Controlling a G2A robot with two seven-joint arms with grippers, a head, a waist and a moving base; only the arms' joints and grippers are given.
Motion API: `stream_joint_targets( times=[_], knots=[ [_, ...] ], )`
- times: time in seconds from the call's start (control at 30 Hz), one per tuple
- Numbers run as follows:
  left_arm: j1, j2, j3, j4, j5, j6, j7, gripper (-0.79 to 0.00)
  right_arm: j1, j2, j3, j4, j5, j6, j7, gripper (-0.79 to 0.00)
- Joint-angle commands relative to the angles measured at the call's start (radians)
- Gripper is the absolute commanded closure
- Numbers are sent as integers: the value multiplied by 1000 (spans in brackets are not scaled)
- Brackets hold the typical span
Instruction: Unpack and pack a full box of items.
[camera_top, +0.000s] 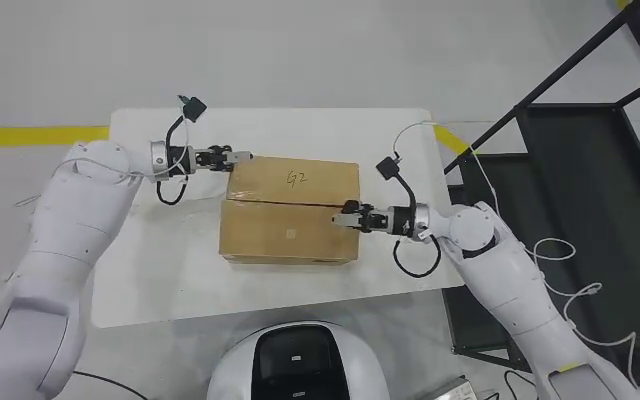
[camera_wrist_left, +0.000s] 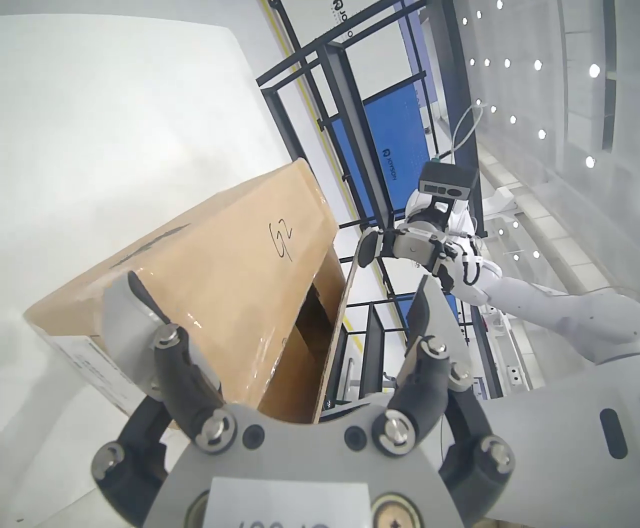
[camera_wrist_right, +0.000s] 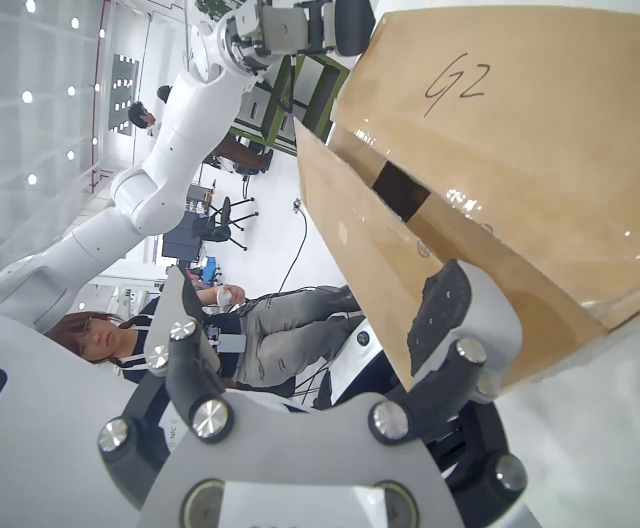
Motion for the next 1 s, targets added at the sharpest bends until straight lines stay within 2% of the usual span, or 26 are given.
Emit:
stream_joint_targets(
  times=[0.0, 0.1, 0.4, 0.77, 0.87, 0.97],
  knots=[
    [6, 17, 1, -24, -15, 4, -4, -785, 23, -5, -12, 23, 2, 12, -13, -785],
    [17, 34, -4, -52, -52, 7, -7, -785, 54, -11, -29, 56, 5, 32, -21, -785],
    [87, 115, -68, -141, -159, 41, -41, -785, 152, -34, -102, 169, -7, 107, -10, -785],
    [276, 212, -231, -301, -217, 90, -90, -785, 185, -46, -137, 203, -38, 137, 3, -785],
    [325, 229, -275, -359, -238, 104, -103, -785, 183, -47, -138, 200, -39, 144, -4, -785],
    [332, 232, -283, -374, -235, 108, -108, -785, 181, -48, -137, 196, -27, 142, -5, -785]
  ],
)
